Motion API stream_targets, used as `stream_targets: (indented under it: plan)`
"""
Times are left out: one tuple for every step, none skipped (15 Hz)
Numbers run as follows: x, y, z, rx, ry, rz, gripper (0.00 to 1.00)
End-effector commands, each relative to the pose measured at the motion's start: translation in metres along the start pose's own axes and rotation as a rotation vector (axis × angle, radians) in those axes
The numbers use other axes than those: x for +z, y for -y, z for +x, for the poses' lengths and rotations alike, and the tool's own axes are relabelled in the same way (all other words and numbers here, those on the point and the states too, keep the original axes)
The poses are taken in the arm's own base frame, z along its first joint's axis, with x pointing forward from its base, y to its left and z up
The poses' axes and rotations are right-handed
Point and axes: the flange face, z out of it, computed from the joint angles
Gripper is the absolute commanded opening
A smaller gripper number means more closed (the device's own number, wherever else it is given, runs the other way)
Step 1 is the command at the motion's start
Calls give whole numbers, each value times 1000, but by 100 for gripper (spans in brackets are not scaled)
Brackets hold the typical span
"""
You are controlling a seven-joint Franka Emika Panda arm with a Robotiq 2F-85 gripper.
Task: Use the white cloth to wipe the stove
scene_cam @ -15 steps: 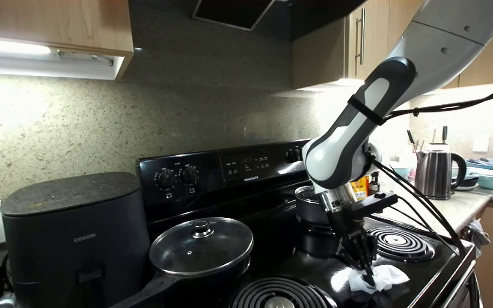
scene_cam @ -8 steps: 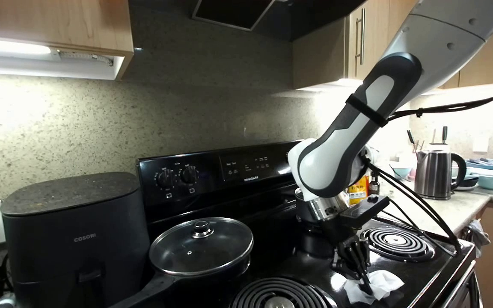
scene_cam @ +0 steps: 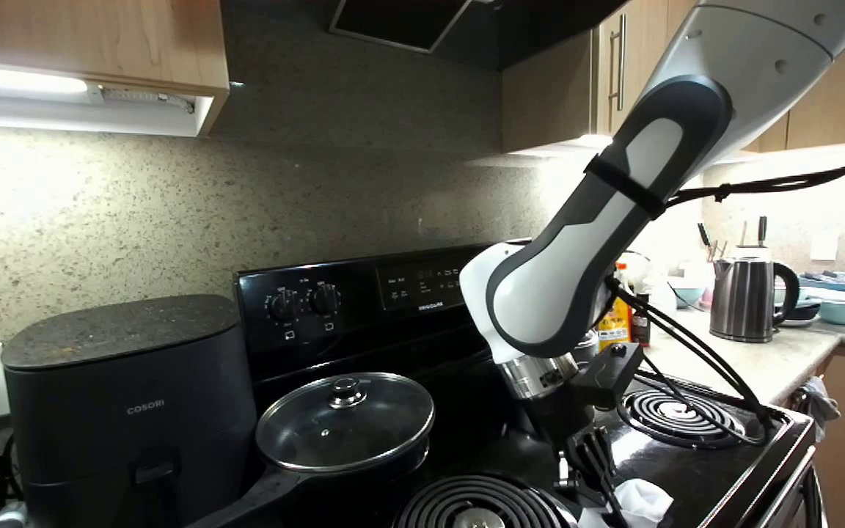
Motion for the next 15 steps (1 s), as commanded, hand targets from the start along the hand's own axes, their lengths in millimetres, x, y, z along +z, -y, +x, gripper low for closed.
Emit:
stream_targets:
  plan:
    - [12,28,-5,-137,15,-23,0]
    - [12,34,-6,-165,22,-31,0]
    - [13,38,-6,-181,31,-39,0]
    - [13,38,-6,-173,36,-41,0]
    - [11,31,-3,-119,33,-39,0]
    - [-1,35,-2,-131,13,-28,1]
    - [-1,34,-2,-130,13,-27,1]
    - [-1,34,-2,-129,13,-27,1]
    - [-1,33,-2,-128,14,-27,0]
    - [4,38,-6,-158,33,-23,0]
    - [10,41,-8,-196,60,-16,0]
    - [13,40,-9,-229,81,7,0]
    - [18,36,-10,-238,103,43,0]
    - [23,33,-13,-250,125,68,0]
    - [28,30,-16,-244,141,94,0]
